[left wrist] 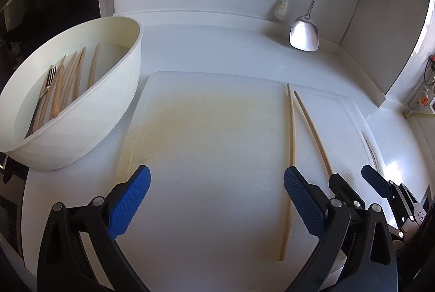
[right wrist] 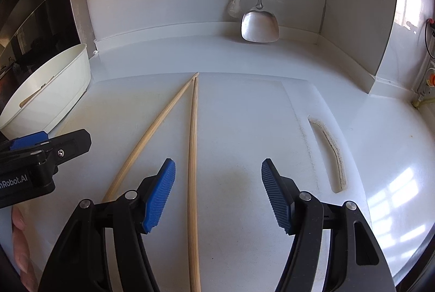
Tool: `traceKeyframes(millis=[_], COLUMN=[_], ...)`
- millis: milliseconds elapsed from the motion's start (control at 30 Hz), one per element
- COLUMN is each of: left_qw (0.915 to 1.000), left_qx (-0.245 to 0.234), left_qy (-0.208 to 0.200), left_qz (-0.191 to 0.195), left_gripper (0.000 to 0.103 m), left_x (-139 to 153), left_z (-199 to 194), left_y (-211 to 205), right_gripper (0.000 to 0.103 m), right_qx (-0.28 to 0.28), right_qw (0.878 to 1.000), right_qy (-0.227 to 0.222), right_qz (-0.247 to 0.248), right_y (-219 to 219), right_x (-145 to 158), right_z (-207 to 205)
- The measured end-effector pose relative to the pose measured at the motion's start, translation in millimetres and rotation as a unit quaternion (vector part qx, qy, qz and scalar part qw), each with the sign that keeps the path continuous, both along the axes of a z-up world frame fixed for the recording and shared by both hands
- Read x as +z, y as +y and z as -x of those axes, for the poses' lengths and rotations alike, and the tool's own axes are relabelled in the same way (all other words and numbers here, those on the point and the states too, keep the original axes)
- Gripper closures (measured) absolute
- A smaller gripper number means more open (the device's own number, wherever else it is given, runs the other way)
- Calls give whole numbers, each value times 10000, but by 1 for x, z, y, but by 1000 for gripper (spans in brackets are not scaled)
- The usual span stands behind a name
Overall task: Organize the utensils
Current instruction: 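Move both tools back over the last two chopsticks on the cutting board, then close the left tool on one chopstick while the right tool grasps the other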
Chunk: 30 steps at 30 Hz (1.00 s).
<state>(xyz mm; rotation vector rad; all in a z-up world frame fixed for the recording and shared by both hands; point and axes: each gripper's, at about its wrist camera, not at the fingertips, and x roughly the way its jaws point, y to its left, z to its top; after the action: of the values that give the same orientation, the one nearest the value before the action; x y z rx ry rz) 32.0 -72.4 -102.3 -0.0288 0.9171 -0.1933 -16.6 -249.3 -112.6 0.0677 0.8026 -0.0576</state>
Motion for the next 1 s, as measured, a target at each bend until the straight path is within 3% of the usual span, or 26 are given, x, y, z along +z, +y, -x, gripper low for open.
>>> traceKeyframes(millis=[367, 700, 1000], left_qw=[10000, 9999, 9994], left_qx=[-23, -115, -260], left_qy=[-22, 26, -43], left_qz=[-5, 4, -211], left_gripper=[6, 6, 6], left_x=[-3, -11, -17], left_z=[3, -1, -6], left_y=[-8, -27, -48], right_gripper=[41, 66, 67], right_qx=[-98, -272, -467], right_qw=[9997, 9996, 9989], right_qy=[-14, -58, -56], right_qz=[232, 52, 62], right_y=[1, -17, -36], right_x=[-8, -8, -8], right_z=[-1, -3, -1])
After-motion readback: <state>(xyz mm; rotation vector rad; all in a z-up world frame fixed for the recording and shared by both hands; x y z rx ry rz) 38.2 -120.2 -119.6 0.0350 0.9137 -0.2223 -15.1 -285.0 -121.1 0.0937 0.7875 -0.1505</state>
